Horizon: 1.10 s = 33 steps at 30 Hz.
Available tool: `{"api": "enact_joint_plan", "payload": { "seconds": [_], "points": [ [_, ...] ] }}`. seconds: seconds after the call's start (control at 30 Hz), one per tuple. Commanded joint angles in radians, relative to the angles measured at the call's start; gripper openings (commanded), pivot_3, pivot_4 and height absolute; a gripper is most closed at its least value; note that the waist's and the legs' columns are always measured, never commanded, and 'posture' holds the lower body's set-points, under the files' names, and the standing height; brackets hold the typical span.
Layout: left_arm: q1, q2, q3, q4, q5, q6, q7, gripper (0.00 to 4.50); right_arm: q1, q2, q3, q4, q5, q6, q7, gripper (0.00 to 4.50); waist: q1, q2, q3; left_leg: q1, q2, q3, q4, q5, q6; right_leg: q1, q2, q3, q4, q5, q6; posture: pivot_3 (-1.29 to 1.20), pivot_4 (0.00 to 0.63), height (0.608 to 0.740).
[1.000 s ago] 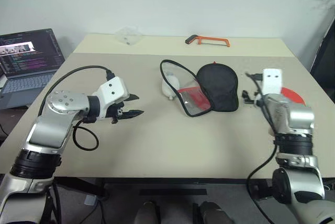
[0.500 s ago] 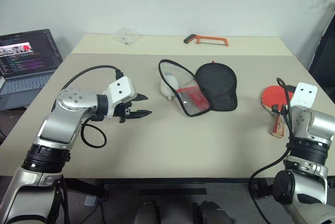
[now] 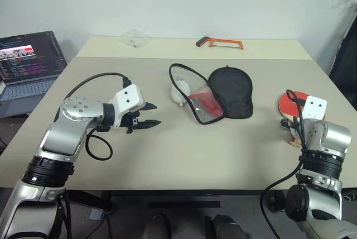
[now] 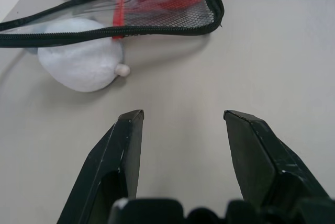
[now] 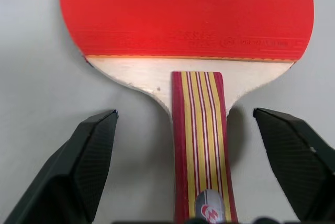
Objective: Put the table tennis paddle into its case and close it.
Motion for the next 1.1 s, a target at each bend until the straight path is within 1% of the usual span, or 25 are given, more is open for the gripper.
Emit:
{"api": "enact_joint_plan", "payload": {
  "seconds": [0.03,0.13,0.2,0.27,0.4,0.53,0.67,0.8,0.9,1.1],
  "points": [
    [-0.01,0.017,0.022,-0.03,0.005,-0.002,0.009,2.67,0.0,-0.01,-0.018,0.077,-0.015,-0.08,-0.025,3.28,0.0,-0.002,-0.001,0.0,0.0,0.0,0.0,0.0,0.0,0.0,0.0,0.0,0.0,0.0,0.0,0.0,0.15,0.74],
    [-0.013,0.017,0.023,-0.027,0.007,-0.001,0.013,2.67,-0.016,-0.017,-0.015,0.11,-0.014,-0.122,-0.034,2.24,-0.001,-0.003,-0.002,0.001,0.0,0.0,0.004,0.0,0.0,0.003,0.0,0.0,-0.001,0.001,0.002,0.0,0.15,0.74],
    [-0.012,0.02,0.027,-0.027,0.008,-0.001,0.015,2.67,-0.03,-0.015,-0.011,0.099,-0.007,-0.118,-0.037,1.56,0.002,-0.003,-0.002,0.001,0.0,0.0,0.006,0.0,0.001,0.005,-0.001,0.0,-0.001,0.002,0.004,0.0,0.15,0.74],
    [-0.01,0.023,0.03,-0.024,0.009,-0.002,0.017,2.67,-0.049,-0.008,-0.004,0.068,0.002,-0.101,-0.041,1.09,0.003,-0.003,-0.002,0.001,0.0,0.0,0.008,0.001,0.001,0.006,-0.001,0.0,-0.001,0.002,0.005,0.0,0.15,0.74],
    [-0.003,0.029,0.033,-0.023,0.01,-0.003,0.025,2.67,-0.137,0.011,0.055,-0.024,0.006,-0.07,-0.039,1.08,0.001,-0.002,-0.001,0.001,0.0,0.0,0.007,0.001,0.001,0.004,-0.001,0.0,0.0,0.002,0.004,0.0,0.15,0.74],
    [0.005,0.027,0.027,-0.03,0.015,-0.004,0.032,2.67,-0.249,0.049,0.095,-0.009,0.007,-0.084,-0.045,1.08,-0.021,-0.001,0.0,-0.002,0.0,0.002,0.005,0.001,0.001,-0.003,0.0,0.003,0.005,0.002,0.002,0.0,0.15,0.74],
    [-0.005,0.015,0.018,-0.024,0.019,-0.003,0.037,2.67,-0.384,0.134,0.152,0.166,0.021,-0.204,-0.022,1.08,-0.029,-0.001,0.0,-0.001,0.0,0.001,0.001,0.001,0.001,-0.004,0.001,0.001,0.007,0.0,0.0,0.0,0.15,0.74],
    [-0.001,0.008,0.017,-0.04,0.02,0.004,0.047,2.67,-0.435,0.186,0.198,0.375,0.007,-0.353,0.003,1.08,-0.029,-0.001,0.0,-0.001,0.0,0.001,-0.001,0.001,0.001,-0.004,0.001,0.001,0.007,0.0,-0.001,0.0,0.15,0.74],
    [0.021,0.012,0.025,-0.071,0.014,0.016,0.056,2.67,-0.46,0.2,0.23,0.526,0.001,-0.457,0.03,1.08,-0.022,-0.001,0.0,-0.002,0.0,0.001,-0.001,0.001,0.001,-0.004,0.0,0.0,0.005,0.0,-0.001,0.0,0.15,0.74],
    [0.065,0.026,0.048,-0.133,0.002,0.054,0.07,2.67,-0.498,0.186,0.261,0.77,-0.006,-0.624,0.051,1.08,-0.022,-0.001,0.0,-0.007,-0.001,-0.001,0.0,0.001,0.001,-0.006,-0.002,-0.002,0.002,0.0,0.0,0.0,0.15,0.74]
  ]
}}
